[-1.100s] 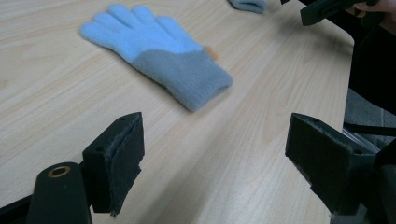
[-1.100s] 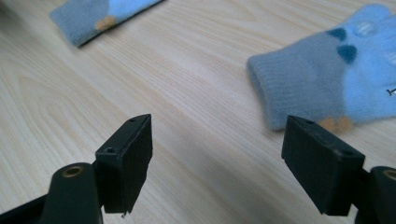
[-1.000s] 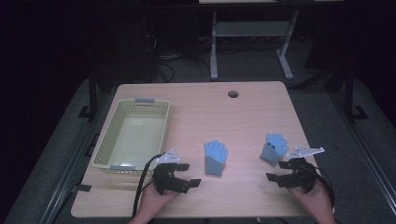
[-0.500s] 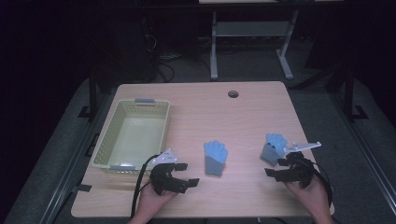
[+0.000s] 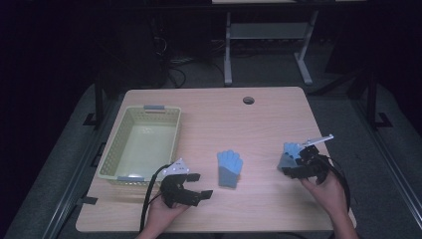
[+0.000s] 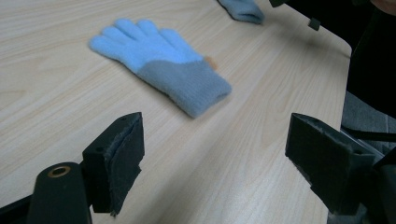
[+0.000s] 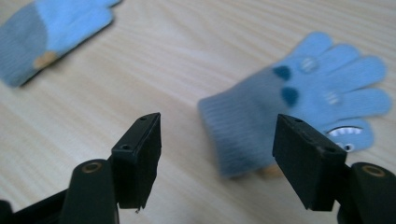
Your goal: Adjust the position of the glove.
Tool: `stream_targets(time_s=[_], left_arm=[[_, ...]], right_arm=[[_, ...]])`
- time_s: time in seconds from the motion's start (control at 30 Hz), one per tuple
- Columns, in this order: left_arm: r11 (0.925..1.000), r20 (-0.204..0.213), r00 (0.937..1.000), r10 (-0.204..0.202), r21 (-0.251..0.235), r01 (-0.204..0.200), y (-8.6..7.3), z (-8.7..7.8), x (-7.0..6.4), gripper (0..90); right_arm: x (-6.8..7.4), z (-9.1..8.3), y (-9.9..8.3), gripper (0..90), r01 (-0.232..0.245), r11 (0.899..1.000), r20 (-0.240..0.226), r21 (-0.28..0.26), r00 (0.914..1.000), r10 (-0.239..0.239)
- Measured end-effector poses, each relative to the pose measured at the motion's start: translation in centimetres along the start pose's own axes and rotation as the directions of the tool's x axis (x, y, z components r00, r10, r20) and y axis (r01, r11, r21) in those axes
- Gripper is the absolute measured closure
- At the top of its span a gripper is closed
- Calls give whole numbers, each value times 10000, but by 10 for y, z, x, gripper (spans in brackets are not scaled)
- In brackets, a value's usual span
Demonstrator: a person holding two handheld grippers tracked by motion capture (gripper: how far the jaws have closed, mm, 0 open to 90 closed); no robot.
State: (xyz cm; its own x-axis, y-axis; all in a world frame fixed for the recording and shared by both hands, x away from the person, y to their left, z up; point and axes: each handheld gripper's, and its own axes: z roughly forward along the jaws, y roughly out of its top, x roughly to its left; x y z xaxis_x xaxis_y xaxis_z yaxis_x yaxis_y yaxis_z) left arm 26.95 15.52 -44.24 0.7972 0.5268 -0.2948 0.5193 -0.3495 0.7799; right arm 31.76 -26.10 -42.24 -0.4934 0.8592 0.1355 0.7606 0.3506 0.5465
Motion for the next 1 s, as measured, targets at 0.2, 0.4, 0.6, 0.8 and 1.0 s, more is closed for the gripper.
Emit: stream_targets(time_s=[0.2, 0.4, 0.6, 0.8, 1.0], left_arm=[[9999, -35, 10000, -28, -102, 28, 1, -1, 1, 192], [9999, -7, 9999, 120, -32, -120, 1, 1, 1, 192], [10000, 34, 10000, 61, 46, -61, 0, 3, 1, 192], [10000, 47, 10000, -67, -70, 67, 1, 3, 3, 192], [9999, 82, 9999, -114, -98, 115, 1, 2, 5, 192]], right_arm=[[-14, 2, 11, 350, -227, 9996, 120, 195, 9997, 224], [-23, 3, 18, 364, -324, 9988, 286, 359, 9991, 314], [-33, 7, 23, 391, -378, 9984, 434, 422, 9984, 360], [-36, 23, 26, 419, -292, 9947, 695, 982, 9973, 224], [-39, 35, 27, 475, -335, 9884, 1044, 1481, 9944, 181]])
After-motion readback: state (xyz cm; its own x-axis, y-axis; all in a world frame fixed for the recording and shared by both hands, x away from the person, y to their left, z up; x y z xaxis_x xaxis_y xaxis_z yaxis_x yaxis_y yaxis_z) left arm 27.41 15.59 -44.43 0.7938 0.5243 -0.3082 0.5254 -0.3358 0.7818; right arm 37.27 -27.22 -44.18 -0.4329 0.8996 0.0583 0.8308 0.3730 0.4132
